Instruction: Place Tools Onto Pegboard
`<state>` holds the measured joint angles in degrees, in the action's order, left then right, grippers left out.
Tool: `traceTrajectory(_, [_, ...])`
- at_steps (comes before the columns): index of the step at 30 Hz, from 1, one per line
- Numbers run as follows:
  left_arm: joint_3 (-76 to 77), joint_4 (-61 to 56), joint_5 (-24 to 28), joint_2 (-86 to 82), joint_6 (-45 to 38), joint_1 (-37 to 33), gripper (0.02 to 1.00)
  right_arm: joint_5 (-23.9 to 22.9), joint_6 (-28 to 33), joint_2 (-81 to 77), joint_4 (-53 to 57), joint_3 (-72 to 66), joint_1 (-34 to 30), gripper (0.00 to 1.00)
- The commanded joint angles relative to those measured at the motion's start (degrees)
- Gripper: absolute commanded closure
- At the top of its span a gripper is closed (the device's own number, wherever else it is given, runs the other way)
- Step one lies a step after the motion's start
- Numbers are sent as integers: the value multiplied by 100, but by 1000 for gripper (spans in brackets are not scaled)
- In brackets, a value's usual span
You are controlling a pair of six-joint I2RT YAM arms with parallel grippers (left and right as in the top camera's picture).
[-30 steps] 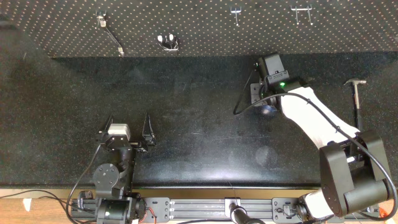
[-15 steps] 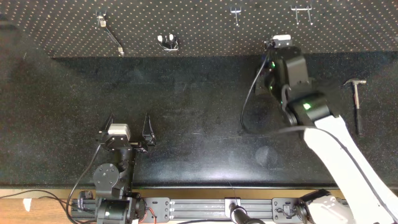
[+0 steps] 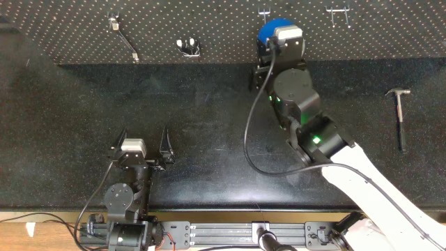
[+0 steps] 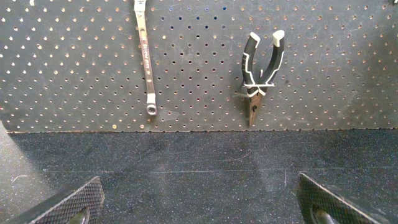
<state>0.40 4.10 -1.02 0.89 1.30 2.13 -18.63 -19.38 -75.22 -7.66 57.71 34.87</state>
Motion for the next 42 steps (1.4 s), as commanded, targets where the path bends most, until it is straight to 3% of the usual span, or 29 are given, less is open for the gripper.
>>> traceTrajectory(1, [-9,44,24,-68,-96,-24,23,-367,131,-503,-708,39,31,925])
traceTrajectory(8, [-9,42,24,-68,-96,-24,23,-391,385,-1250,-1803,39,31,923])
traceTrajectory(21, [-9,44,24,-68,-96,-24,23,-494,516,-2020,-2743,39,31,925])
traceTrajectory(33, [-9,44,24,-68,-96,-24,23,-656,516,-2332,-2953,39,4,921])
traceTrajectory(35, [-9,44,24,-68,-96,-24,23,-813,518,-2332,-2977,39,4,842])
traceTrajectory(40, [-9,44,24,-68,-96,-24,23,-944,516,-2350,-2977,39,-42,831])
traceTrajectory(42, [-9,44,24,-68,-96,-24,23,-944,514,-2367,-2977,39,-74,737])
